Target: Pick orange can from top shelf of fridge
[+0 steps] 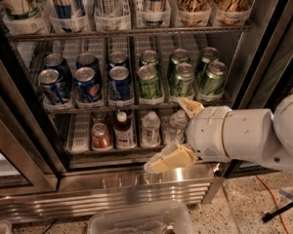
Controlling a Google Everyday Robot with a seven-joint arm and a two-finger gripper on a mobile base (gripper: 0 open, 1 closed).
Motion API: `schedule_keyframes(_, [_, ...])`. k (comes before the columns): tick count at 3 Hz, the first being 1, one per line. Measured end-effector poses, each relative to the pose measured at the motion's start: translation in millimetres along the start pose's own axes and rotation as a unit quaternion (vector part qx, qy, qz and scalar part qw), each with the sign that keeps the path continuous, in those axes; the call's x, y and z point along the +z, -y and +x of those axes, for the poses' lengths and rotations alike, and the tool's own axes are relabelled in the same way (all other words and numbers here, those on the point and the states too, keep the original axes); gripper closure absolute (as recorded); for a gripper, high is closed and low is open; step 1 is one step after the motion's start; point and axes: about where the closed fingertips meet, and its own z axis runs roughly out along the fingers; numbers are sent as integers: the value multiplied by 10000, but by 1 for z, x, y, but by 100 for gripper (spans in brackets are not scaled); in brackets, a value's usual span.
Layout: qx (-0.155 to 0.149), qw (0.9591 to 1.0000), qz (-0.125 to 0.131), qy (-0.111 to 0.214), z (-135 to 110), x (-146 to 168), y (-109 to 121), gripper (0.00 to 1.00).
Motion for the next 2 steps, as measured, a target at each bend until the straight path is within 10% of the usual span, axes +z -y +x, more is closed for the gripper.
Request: schedule_keyframes(2, [182, 9990, 323, 235, -4, 6, 9, 0])
